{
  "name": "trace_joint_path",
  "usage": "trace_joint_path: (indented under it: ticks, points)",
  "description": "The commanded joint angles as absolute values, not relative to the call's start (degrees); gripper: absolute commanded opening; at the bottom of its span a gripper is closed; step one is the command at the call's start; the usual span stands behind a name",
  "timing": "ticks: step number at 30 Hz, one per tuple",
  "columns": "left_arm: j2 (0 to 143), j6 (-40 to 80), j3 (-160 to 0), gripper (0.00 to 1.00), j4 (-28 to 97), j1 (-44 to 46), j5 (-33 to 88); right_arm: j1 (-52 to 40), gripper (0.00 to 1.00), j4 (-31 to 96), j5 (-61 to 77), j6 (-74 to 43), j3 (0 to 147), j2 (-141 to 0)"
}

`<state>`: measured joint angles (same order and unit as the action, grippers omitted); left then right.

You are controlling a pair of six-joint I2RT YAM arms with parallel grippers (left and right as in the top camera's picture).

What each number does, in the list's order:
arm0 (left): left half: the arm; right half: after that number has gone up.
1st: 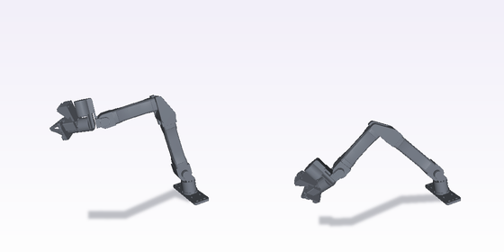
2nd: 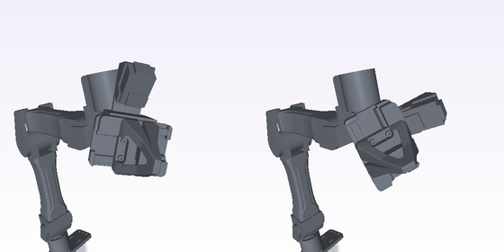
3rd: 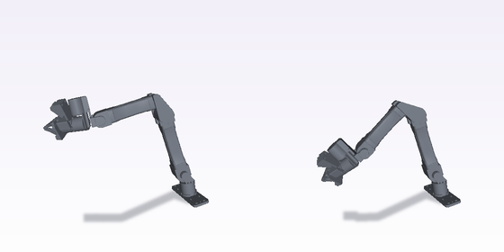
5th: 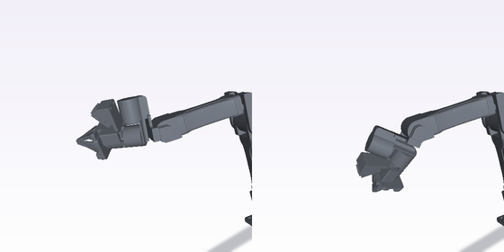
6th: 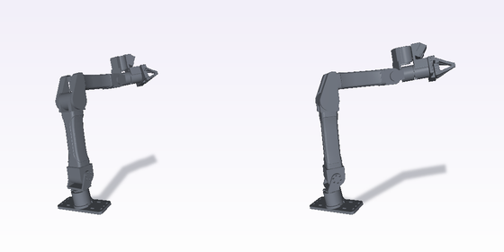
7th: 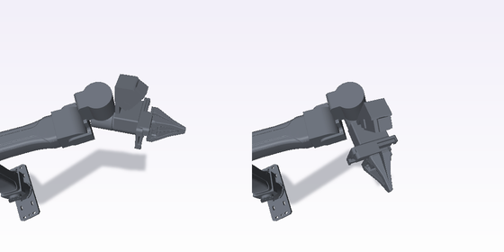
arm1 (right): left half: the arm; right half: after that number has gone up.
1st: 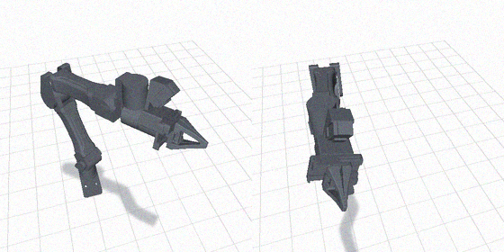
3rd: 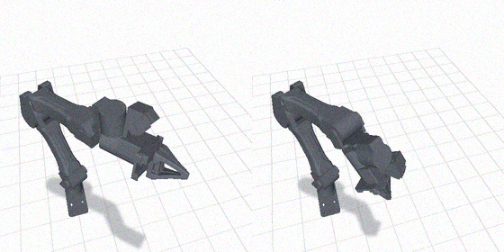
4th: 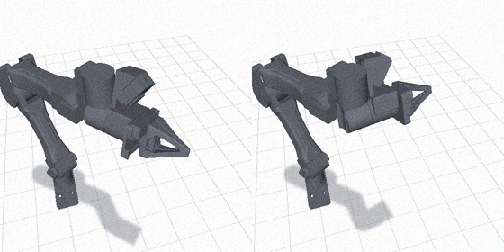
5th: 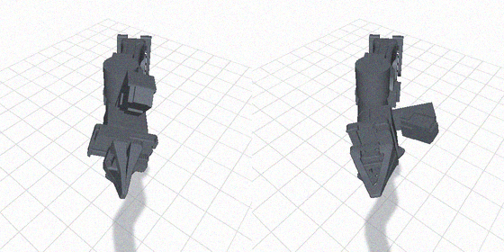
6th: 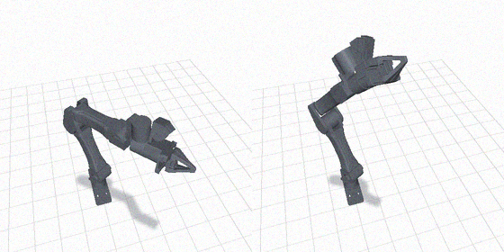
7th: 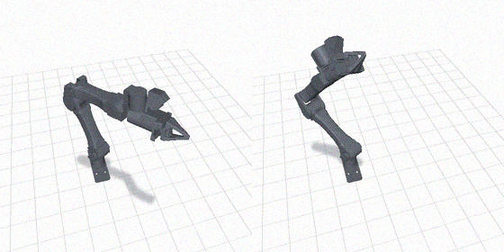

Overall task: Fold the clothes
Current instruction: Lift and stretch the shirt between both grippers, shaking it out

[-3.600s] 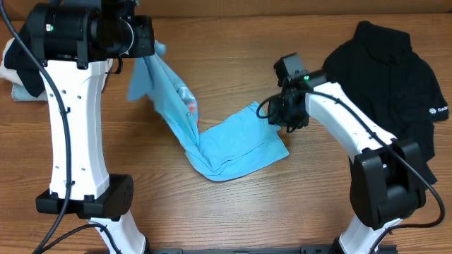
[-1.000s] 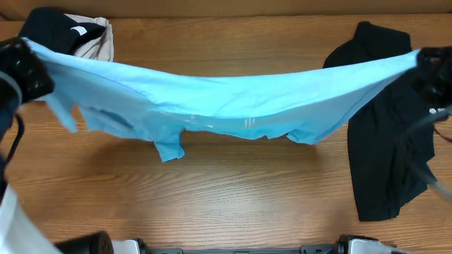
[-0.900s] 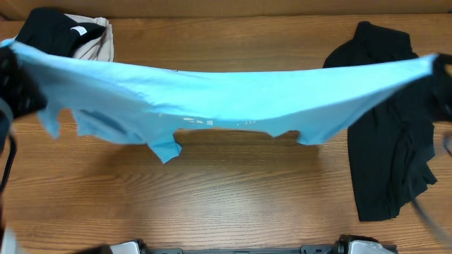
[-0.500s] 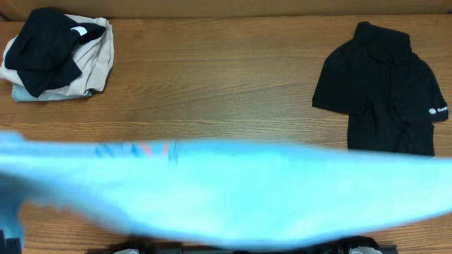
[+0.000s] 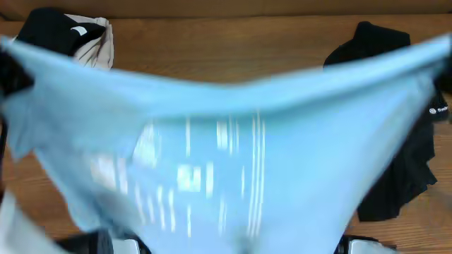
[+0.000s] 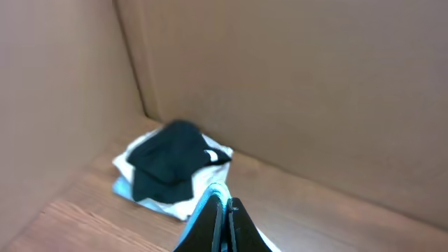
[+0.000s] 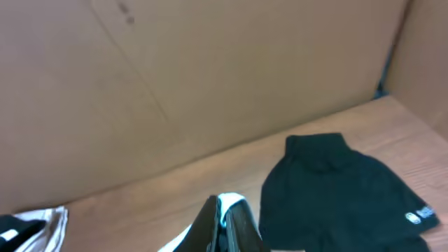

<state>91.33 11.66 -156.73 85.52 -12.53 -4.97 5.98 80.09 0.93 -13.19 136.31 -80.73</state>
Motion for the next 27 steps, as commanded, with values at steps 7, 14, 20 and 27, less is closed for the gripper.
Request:
trace_joint_path:
  ticks: [7, 14, 20, 27]
  points:
    - [107.46, 14.50, -156.48, 0.04, 64.95, -13.10, 8.32, 6.17, 0.04, 56.64, 4.62, -11.53, 135.98, -98.00]
    - [107.33, 15.66, -158.30, 0.04, 53.74, -13.10, 11.46, 6.17, 0.04, 49.47, 4.60, -11.70, 138.28, -97.89]
    - [107.74, 14.22, -158.28, 0.04, 59.05, -13.10, 11.46, 6.17, 0.04, 55.31, 4.62, -11.44, 137.49, -99.61]
    - [113.25, 8.73, -157.97, 0.04, 83.37, -13.13, 9.69, 6.15, 0.04, 73.10, 9.34, -6.98, 136.81, -106.67]
